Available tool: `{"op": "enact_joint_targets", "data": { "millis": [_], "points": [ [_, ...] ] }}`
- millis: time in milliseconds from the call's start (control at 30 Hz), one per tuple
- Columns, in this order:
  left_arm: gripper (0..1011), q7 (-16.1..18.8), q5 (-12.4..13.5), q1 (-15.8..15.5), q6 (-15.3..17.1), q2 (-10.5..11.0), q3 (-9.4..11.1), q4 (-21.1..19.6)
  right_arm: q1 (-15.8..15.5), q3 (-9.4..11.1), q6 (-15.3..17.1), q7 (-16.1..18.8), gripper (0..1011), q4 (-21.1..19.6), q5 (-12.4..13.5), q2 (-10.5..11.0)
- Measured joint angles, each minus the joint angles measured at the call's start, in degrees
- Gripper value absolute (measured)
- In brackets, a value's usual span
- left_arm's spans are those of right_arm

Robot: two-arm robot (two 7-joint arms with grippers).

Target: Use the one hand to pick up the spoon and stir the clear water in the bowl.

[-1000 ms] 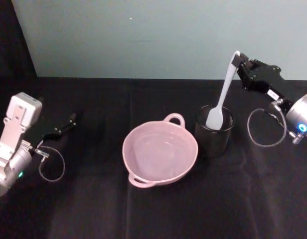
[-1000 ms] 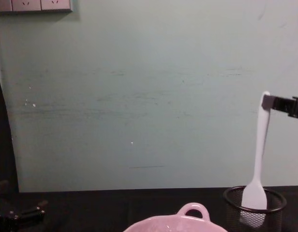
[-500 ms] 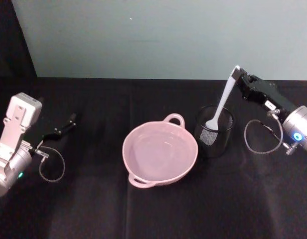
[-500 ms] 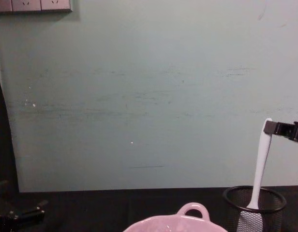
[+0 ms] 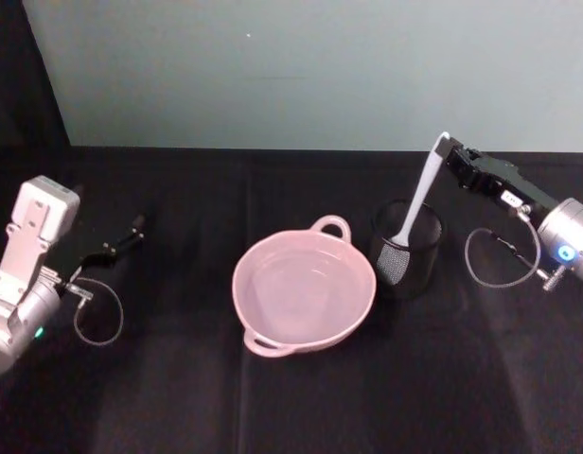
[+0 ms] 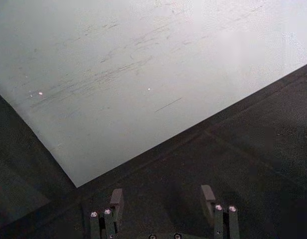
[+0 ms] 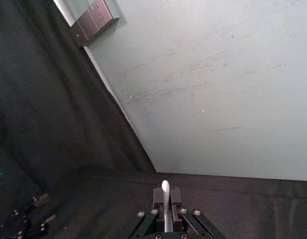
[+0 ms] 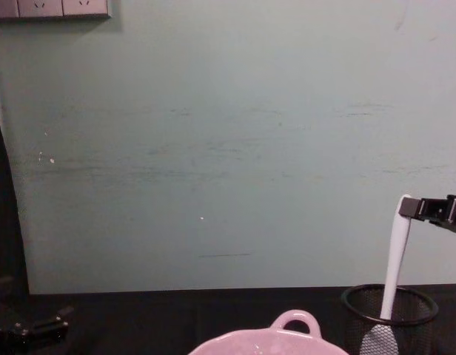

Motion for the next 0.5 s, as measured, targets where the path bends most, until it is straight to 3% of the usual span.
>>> {"op": "enact_joint_targets", "data": {
  "millis": [500],
  "points": [
    [1011,0.0,0.0,0.0,0.0,0.0,0.0,0.0,2.9,-2.7,2.4,2.4,85,3.6,2.9,1.2]
  ]
}}
